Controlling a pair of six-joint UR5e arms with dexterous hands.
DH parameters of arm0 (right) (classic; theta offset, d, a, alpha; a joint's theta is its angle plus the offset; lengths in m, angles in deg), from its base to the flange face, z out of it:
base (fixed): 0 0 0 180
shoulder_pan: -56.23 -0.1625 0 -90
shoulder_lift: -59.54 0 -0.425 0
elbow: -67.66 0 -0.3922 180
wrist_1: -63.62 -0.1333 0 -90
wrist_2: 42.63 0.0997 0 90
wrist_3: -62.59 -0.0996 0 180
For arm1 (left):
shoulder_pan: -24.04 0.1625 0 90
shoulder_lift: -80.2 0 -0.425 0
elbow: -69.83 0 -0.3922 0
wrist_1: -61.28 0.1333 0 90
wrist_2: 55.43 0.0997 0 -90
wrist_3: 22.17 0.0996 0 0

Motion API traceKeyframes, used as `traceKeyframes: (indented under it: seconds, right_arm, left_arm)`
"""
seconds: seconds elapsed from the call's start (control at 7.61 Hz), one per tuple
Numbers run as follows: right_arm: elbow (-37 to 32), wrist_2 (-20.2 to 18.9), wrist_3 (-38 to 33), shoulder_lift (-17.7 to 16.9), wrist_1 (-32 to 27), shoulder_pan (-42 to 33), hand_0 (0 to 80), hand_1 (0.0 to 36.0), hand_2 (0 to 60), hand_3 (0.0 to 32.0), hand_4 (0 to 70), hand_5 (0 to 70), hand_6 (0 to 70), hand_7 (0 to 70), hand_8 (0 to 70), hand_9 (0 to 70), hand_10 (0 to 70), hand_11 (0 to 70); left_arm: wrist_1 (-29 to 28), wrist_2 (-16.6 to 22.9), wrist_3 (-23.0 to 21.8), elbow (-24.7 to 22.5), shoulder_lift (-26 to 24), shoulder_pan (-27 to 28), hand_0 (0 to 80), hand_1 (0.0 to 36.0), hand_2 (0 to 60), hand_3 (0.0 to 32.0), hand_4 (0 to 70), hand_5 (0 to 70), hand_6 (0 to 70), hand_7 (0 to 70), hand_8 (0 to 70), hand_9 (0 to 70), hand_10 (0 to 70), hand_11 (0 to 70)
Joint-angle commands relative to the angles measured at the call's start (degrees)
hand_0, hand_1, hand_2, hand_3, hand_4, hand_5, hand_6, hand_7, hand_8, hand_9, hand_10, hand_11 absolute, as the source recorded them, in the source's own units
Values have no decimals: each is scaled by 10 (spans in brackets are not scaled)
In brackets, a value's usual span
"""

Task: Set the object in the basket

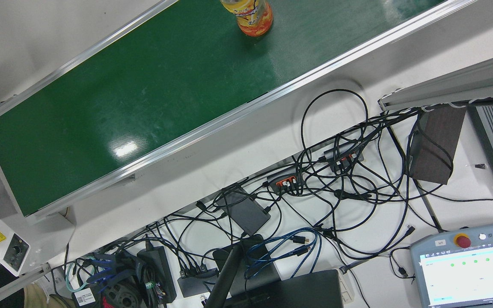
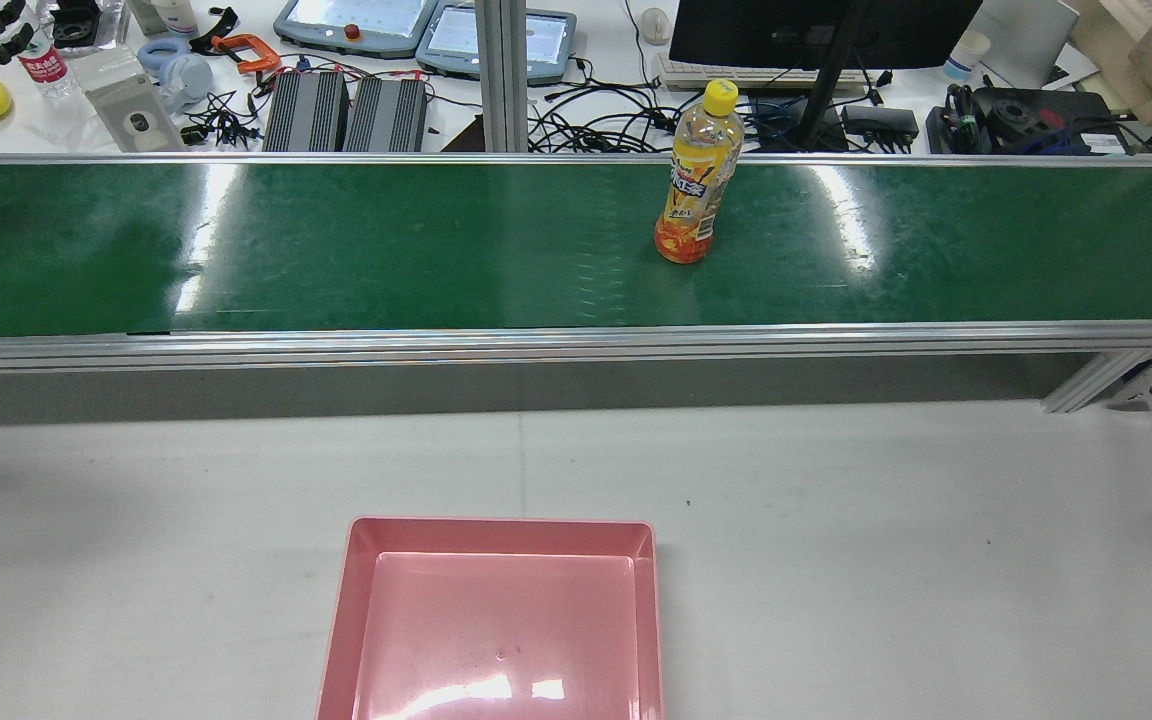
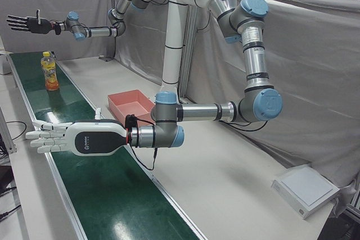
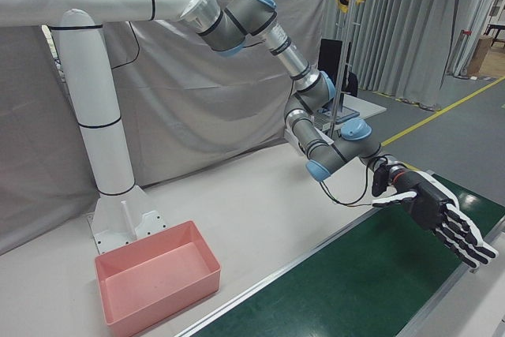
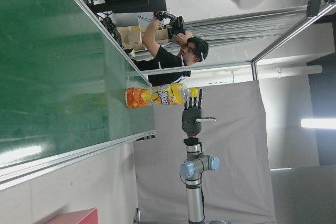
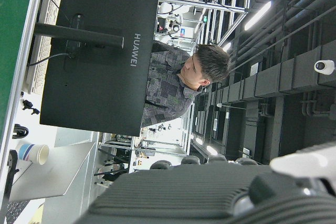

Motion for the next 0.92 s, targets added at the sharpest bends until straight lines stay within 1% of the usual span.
traceKeyframes:
  seconds: [0.0,0.79]
  right_arm:
    - [1,0,0,0,1,0,0,0,0,0,0,0,0,0,0,0,0,0]
    - [1,0,0,0,1,0,0,0,0,0,0,0,0,0,0,0,0,0]
  left_arm:
    - [4,0,1,0,-1,5,742,137,0,0,11,196,0,0,0,0,5,33]
    - [5,0,2,-1,-2,6,747,137,0,0,14,198,0,0,0,0,8,38]
